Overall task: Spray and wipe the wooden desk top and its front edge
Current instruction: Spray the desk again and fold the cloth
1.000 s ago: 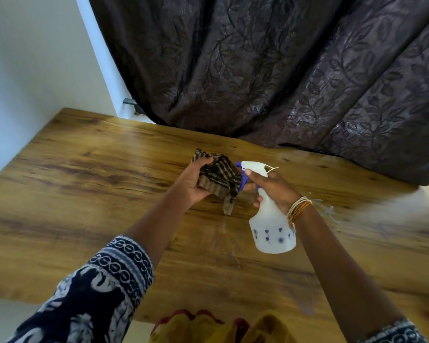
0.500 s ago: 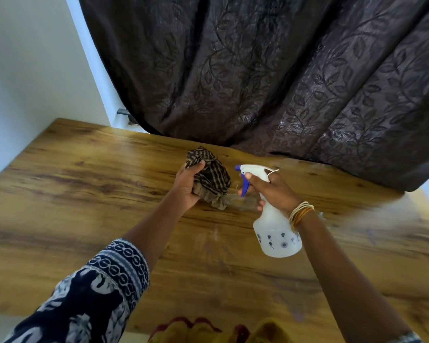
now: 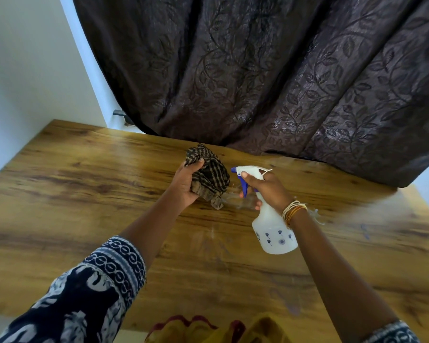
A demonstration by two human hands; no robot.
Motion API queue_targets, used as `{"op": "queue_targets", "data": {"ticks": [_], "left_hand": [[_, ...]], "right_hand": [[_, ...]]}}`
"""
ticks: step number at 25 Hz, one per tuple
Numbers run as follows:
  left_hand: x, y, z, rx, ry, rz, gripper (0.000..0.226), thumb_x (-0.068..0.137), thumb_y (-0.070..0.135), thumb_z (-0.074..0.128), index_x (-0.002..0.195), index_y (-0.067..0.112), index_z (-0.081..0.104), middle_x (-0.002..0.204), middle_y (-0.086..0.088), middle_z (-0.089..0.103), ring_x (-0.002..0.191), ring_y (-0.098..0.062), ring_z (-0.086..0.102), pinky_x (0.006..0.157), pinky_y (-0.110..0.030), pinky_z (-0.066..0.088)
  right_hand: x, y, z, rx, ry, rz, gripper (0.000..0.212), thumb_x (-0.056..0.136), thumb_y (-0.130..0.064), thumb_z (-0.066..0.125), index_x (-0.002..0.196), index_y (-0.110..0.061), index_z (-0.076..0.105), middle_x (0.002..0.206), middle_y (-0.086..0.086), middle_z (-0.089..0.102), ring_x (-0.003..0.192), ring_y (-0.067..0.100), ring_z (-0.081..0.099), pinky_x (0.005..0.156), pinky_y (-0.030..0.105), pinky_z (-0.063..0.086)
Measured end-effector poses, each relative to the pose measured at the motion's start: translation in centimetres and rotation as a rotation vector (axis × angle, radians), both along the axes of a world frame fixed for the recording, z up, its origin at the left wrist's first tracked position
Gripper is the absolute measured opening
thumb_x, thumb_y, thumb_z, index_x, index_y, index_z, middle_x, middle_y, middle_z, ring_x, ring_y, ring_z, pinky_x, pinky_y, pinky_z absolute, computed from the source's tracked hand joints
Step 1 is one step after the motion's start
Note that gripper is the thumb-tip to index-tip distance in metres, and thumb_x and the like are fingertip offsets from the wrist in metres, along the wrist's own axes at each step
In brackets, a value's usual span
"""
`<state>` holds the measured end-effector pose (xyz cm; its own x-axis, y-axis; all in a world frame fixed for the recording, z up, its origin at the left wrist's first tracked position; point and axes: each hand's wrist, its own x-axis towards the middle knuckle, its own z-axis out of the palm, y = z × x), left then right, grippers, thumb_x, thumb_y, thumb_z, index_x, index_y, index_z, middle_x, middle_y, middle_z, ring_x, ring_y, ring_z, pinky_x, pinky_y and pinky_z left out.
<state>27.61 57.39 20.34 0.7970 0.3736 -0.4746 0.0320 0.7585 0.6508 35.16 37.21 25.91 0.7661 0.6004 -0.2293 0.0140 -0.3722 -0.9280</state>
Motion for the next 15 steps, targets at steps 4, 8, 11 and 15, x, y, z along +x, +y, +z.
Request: {"op": "queue_targets", "data": {"ticks": [4, 8, 11, 15], "left_hand": [[-0.1, 0.0, 0.2, -0.007, -0.001, -0.001, 0.053, 0.080, 0.020, 0.075, 0.129, 0.014, 0.056, 0.120, -0.017, 0.067, 0.106, -0.038, 0.066, 0.073, -0.052, 0.056], [-0.3, -0.2, 0.7, -0.007, -0.008, -0.015, 0.049, 0.081, 0.020, 0.073, 0.127, 0.012, 0.056, 0.118, -0.017, 0.068, 0.104, -0.036, 0.067, 0.071, -0.049, 0.057], [-0.3, -0.2, 0.7, -0.004, -0.014, -0.020, 0.050, 0.082, 0.020, 0.073, 0.128, 0.012, 0.055, 0.119, -0.017, 0.068, 0.104, -0.036, 0.067, 0.069, -0.048, 0.058], [-0.5, -0.3, 1.0, 0.003, -0.018, -0.014, 0.050, 0.083, 0.020, 0.072, 0.129, 0.012, 0.055, 0.120, -0.017, 0.067, 0.104, -0.035, 0.067, 0.069, -0.047, 0.058]], "right_hand": [[-0.2, -0.2, -0.3, -0.015, -0.057, -0.027, 0.035, 0.099, -0.037, 0.055, 0.099, -0.004, 0.065, 0.066, 0.017, 0.062, 0.033, 0.013, 0.041, 0.040, 0.024, 0.039], [-0.2, -0.7, -0.2, 0.016, -0.016, 0.041, 0.026, 0.099, -0.036, 0.054, 0.114, -0.016, 0.064, 0.083, 0.019, 0.074, 0.057, 0.016, 0.067, 0.040, 0.025, 0.042], [-0.2, -0.5, -0.1, 0.016, -0.055, 0.028, 0.026, 0.100, -0.033, 0.053, 0.110, -0.012, 0.065, 0.079, 0.023, 0.072, 0.043, 0.015, 0.059, 0.037, 0.025, 0.040], [-0.2, -0.5, -0.2, 0.018, -0.070, -0.015, 0.031, 0.101, -0.033, 0.053, 0.113, -0.007, 0.064, 0.066, 0.021, 0.064, 0.034, 0.018, 0.046, 0.039, 0.026, 0.040]]}}
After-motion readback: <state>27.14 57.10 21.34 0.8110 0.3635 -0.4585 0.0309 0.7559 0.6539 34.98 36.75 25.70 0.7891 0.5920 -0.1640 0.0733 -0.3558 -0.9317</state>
